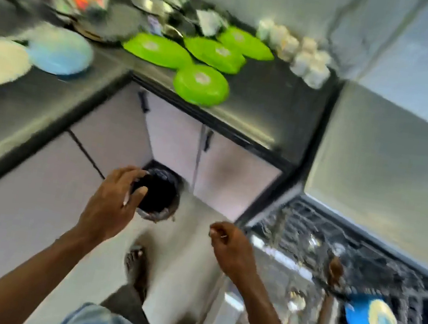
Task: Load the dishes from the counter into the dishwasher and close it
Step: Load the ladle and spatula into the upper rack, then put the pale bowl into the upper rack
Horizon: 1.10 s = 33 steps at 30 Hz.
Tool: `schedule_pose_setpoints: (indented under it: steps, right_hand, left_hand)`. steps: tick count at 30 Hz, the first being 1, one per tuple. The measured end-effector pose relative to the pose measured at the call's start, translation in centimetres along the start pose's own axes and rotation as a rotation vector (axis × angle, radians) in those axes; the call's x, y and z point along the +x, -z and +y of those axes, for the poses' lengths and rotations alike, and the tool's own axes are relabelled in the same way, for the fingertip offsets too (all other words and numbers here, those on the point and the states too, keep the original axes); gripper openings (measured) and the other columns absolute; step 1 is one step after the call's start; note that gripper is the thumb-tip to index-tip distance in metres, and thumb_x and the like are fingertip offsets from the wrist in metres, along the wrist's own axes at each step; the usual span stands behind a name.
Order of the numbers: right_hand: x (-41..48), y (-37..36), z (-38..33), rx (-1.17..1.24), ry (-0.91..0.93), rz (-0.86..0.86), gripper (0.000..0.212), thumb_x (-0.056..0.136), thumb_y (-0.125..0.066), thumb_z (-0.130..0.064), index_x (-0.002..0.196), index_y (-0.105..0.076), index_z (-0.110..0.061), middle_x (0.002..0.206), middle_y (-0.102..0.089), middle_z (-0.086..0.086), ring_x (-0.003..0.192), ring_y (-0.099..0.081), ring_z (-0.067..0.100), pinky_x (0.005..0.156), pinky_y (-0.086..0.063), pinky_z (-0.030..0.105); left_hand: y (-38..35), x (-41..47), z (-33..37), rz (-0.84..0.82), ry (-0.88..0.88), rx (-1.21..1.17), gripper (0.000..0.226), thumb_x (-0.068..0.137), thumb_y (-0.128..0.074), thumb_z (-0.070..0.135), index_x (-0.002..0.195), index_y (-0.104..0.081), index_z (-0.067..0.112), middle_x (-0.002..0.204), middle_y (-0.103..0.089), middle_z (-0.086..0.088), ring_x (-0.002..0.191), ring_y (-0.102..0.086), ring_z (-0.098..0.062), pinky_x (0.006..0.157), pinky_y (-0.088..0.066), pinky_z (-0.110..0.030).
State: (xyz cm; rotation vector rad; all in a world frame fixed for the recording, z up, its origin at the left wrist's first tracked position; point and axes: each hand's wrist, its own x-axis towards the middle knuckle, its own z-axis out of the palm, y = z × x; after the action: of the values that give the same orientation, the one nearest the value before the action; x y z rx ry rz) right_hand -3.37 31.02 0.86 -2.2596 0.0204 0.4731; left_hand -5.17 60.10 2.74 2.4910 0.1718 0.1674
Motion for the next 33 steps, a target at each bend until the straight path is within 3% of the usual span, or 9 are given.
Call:
schedule_pose_setpoints:
  steps: [5,9,12,15,18,22,25,31,33]
  right_hand:
    - [6.7,-3.5,-12.9,-0.146,0.203,-0.115,0.017,0.098,-0.061,-0.032,0.105,-0.074,-0.021,0.095,-0.076,-0.001,0.086,-0.072,0.017,0.081,-0.057,0.037]
    - [12.9,-8.0,-23.0,-0.317,0.369,-0.170,0.023,0.100,-0.060,-0.033,0.113,-0.072,-0.020,0.108,-0.075,0.006,0.102,-0.068,0.027,0.086,-0.049,0.034]
    - [17.9,-12.4,-30.2,-0.347,0.420,-0.188,0.027,0.097,-0.062,-0.034,0.117,-0.070,-0.017,0.113,-0.075,0.007,0.107,-0.068,0.027,0.091,-0.049,0.033]
    - [22.1,-15.9,-36.1,-0.256,0.391,-0.219,0.044,0.091,-0.069,-0.041,0.129,-0.062,-0.020,0.120,-0.071,0.003,0.111,-0.067,0.021,0.098,-0.051,0.036]
    - [25.9,-18.6,-41.0,-0.293,0.401,-0.246,0.076,0.081,-0.077,-0.052,0.144,-0.045,-0.024,0.136,-0.056,0.005,0.126,-0.056,0.023,0.107,-0.048,0.043]
    - [31.2,-21.1,-46.8,-0.481,0.503,-0.214,0.113,0.064,-0.083,-0.066,0.154,-0.025,-0.027,0.154,-0.037,0.009,0.143,-0.037,0.031,0.117,-0.036,0.051]
    - [35.2,-23.1,-50.6,-0.667,0.544,-0.226,0.127,0.058,-0.082,-0.073,0.157,-0.015,-0.030,0.160,-0.027,0.013,0.147,-0.029,0.037,0.119,-0.031,0.053]
    - [40.4,-27.3,-54.0,-0.918,0.406,-0.394,0.151,0.041,-0.080,-0.084,0.157,0.007,-0.043,0.168,0.016,0.007,0.154,0.001,0.046,0.116,-0.023,0.070]
    - [41.1,-28.4,-53.8,-0.938,0.381,-0.394,0.154,0.037,-0.080,-0.084,0.156,0.010,-0.046,0.167,0.017,0.010,0.153,0.003,0.048,0.114,-0.024,0.072]
  left_hand:
    - [9.4,4.5,-8.3,0.214,0.106,0.080,0.061,0.099,-0.044,0.049,0.140,-0.059,0.006,0.144,-0.056,-0.015,0.136,-0.052,-0.036,0.112,-0.045,-0.050]
    - [14.3,8.9,-16.2,0.311,0.142,0.194,0.064,0.096,-0.058,0.051,0.144,-0.055,0.010,0.148,-0.052,-0.013,0.137,-0.050,-0.034,0.106,-0.048,-0.052]
    - [17.0,12.2,-22.1,0.207,0.178,0.300,0.082,0.088,-0.065,0.064,0.152,-0.045,0.015,0.157,-0.042,-0.012,0.149,-0.038,-0.035,0.116,-0.040,-0.054]
    - [17.3,13.6,-26.2,-0.015,0.190,0.428,0.104,0.082,-0.044,0.086,0.163,-0.025,0.023,0.171,-0.021,-0.007,0.161,-0.013,-0.029,0.129,-0.018,-0.051]
    - [16.2,13.3,-28.4,-0.031,0.186,0.424,0.109,0.082,-0.026,0.097,0.167,-0.015,0.030,0.176,-0.007,0.000,0.163,0.002,-0.021,0.131,-0.005,-0.050]
    - [15.7,13.8,-29.2,0.002,0.145,0.424,0.111,0.079,-0.028,0.100,0.166,-0.018,0.032,0.176,-0.006,0.000,0.163,0.005,-0.021,0.130,-0.003,-0.054]
    - [15.7,14.1,-29.6,0.029,0.143,0.424,0.108,0.081,-0.028,0.099,0.166,-0.021,0.033,0.176,-0.006,0.001,0.163,0.003,-0.021,0.130,-0.006,-0.055]
    - [15.3,14.2,-29.7,0.077,0.135,0.414,0.105,0.083,-0.032,0.096,0.164,-0.030,0.030,0.175,-0.015,-0.003,0.163,-0.006,-0.024,0.128,-0.017,-0.059]
    - [15.2,14.2,-29.6,0.089,0.143,0.415,0.104,0.083,-0.032,0.096,0.163,-0.032,0.029,0.175,-0.016,-0.003,0.163,-0.006,-0.024,0.128,-0.017,-0.059]
